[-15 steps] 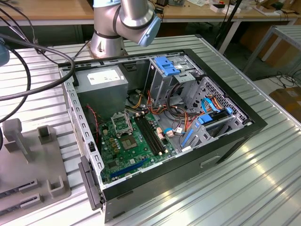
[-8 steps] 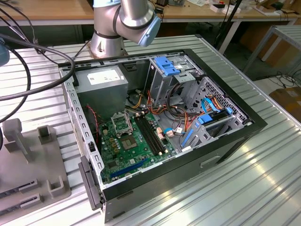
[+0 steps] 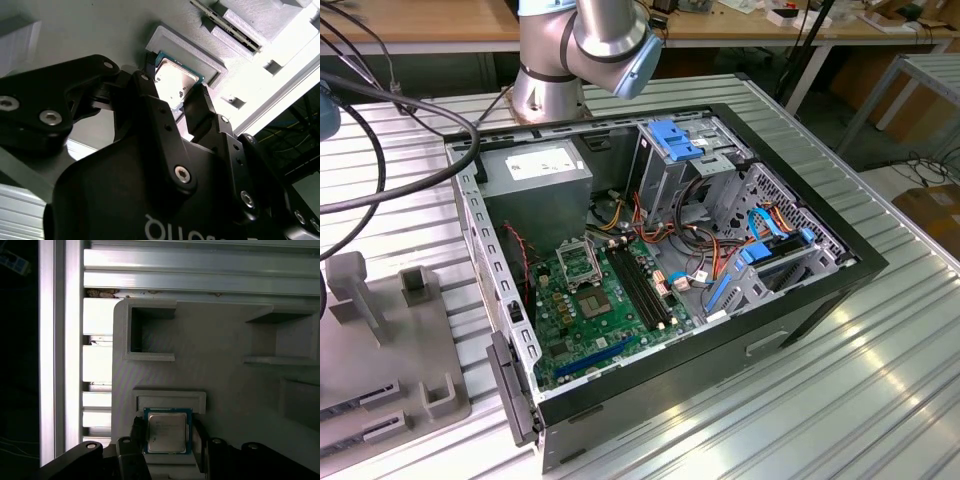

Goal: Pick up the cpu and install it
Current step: 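Reach for the cpu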

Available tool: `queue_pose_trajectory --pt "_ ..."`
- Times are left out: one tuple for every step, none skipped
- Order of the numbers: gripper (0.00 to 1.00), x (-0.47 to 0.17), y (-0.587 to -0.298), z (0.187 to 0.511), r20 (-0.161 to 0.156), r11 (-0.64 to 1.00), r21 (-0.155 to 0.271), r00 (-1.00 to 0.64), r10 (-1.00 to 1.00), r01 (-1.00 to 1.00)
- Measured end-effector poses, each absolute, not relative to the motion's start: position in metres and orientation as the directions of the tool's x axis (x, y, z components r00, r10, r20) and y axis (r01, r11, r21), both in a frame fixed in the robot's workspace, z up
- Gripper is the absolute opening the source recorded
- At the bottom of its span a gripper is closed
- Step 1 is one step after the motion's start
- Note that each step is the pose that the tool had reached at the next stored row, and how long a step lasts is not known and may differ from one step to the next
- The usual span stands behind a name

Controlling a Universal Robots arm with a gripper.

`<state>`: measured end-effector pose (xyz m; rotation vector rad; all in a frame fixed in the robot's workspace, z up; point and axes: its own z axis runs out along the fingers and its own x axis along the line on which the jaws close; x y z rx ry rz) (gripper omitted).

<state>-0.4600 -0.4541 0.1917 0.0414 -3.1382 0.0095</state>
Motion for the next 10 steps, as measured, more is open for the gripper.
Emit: queue_pose_trajectory --pt "0.5 -0.46 -0.4541 0.1917 0.003 1.0 -0.006 -1.0 -0.026 -0.026" --pt "0.5 -0.46 -0.4541 0.1917 0.003 1.0 -0.006 -1.0 -0.026 -0.026" --pt "0.5 -0.46 -0.4541 0.1917 0.003 1.0 -0.007 -1.0 -0.026 -0.026" --pt "0.5 -0.46 -0.4541 0.1918 0.003 1.0 -0.007 -1.0 -0.026 -0.026" --pt "0.5 -0.46 -0.4541 0.1919 0.003 1.0 -0.007 -1.0 -0.026 -0.026" --pt "0.5 -0.46 -0.4541 0.192 0.003 1.0 -0.007 -1.0 -0.026 -0.026" --pt "0.5 -0.46 -0.454 0.1923 0.004 1.0 -0.007 -1.0 -0.026 -0.026" --pt "0.5 -0.46 -0.454 0.1925 0.004 1.0 -0.007 -1.0 -0.026 -0.026" --pt "0.5 -0.4599 -0.454 0.1928 0.004 1.0 -0.007 -1.0 -0.026 -0.026" --pt "0.5 -0.4599 -0.454 0.193 0.005 1.0 -0.007 -1.0 -0.026 -0.026"
